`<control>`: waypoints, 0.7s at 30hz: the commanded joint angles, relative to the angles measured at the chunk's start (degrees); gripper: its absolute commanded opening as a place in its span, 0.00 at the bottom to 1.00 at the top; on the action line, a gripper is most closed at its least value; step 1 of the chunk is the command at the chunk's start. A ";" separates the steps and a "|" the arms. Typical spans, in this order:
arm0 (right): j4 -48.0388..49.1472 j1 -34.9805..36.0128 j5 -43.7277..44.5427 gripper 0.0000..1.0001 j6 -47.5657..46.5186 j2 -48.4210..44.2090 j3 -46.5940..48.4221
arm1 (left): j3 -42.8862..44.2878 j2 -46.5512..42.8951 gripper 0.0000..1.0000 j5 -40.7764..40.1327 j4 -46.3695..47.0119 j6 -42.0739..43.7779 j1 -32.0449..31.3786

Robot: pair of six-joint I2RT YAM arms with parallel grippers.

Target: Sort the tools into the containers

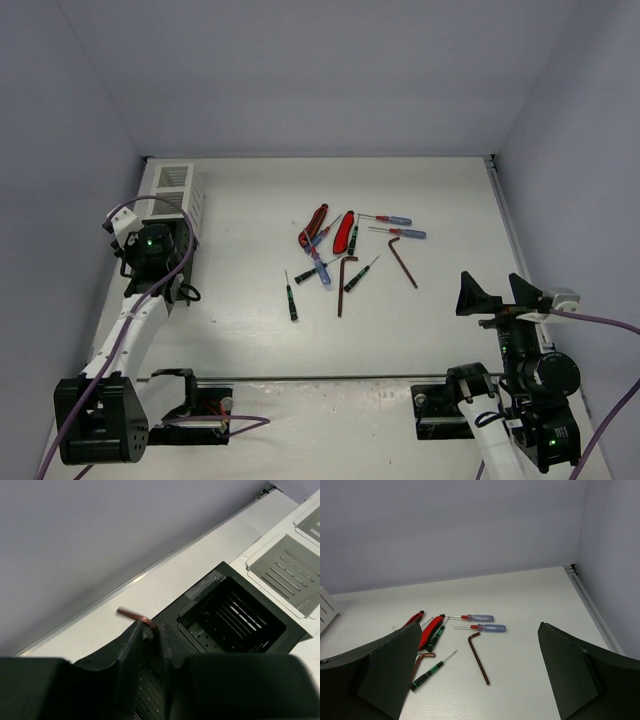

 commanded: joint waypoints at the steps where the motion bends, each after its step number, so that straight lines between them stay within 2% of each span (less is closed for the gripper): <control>1: 4.22 0.49 0.15 1.00 0.28 2.32 0.31 | 3.20 -2.22 0.32 -0.13 0.66 -1.49 -0.02; 5: 4.28 0.43 1.70 1.00 1.13 8.26 2.32 | 8.70 -3.73 0.57 0.58 -9.50 -4.14 -0.02; 8: 4.11 0.40 1.77 1.00 2.14 15.32 5.05 | 11.64 -5.66 0.66 2.30 -14.48 -4.43 -0.02; 11: 3.75 0.40 0.10 1.00 3.47 23.26 8.48 | 15.07 -7.45 0.68 5.59 -21.51 -4.49 -0.11; 13: 3.24 0.40 -0.86 1.00 5.96 31.70 10.80 | 18.61 -8.20 0.68 12.17 -24.45 -2.98 -0.22; 17: 3.16 0.57 -5.88 1.00 12.48 41.93 13.48 | 23.84 -7.45 0.68 24.06 -30.22 -0.06 -1.57; 21: 3.20 0.68 -3.70 0.81 14.67 52.34 12.51 | 27.39 -4.67 0.68 33.67 -32.47 3.62 -8.23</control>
